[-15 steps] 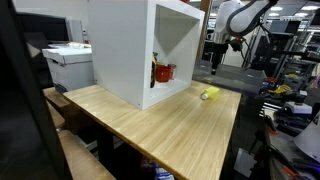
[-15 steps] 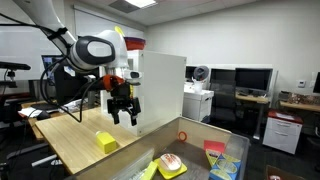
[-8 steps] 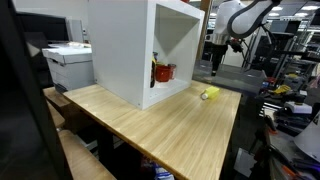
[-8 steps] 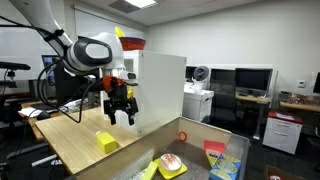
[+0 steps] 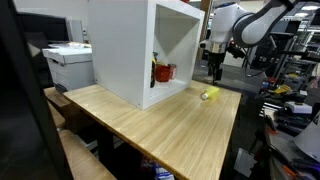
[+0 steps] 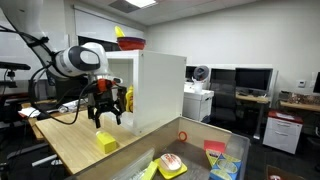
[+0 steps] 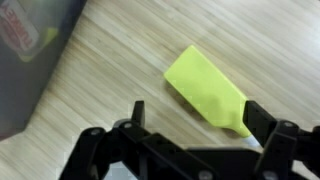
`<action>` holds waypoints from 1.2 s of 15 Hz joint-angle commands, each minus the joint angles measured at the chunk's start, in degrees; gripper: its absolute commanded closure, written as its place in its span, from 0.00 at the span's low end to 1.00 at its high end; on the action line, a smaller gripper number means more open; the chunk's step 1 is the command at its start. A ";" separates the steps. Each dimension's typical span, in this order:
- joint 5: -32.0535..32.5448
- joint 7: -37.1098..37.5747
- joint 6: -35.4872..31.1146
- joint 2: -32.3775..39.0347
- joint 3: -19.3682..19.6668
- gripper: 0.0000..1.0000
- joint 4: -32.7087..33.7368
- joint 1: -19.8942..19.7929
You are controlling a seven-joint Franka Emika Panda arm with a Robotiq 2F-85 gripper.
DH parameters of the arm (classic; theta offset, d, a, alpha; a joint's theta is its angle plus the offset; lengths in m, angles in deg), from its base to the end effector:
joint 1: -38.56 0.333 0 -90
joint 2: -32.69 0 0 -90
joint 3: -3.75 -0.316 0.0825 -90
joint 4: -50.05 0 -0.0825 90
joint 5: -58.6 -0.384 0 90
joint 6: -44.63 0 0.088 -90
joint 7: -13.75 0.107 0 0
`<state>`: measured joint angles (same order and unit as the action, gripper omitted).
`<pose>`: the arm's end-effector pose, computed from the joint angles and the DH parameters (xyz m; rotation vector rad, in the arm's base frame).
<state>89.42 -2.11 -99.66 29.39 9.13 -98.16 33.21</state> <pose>0.4315 -0.0767 0.2777 2.7460 0.7476 -0.1135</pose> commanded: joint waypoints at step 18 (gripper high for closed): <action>9.13 -37.14 -9.66 9.19 -5.04 0.00 0.43 5.21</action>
<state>97.82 -32.23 -106.95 35.15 4.47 -99.29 38.89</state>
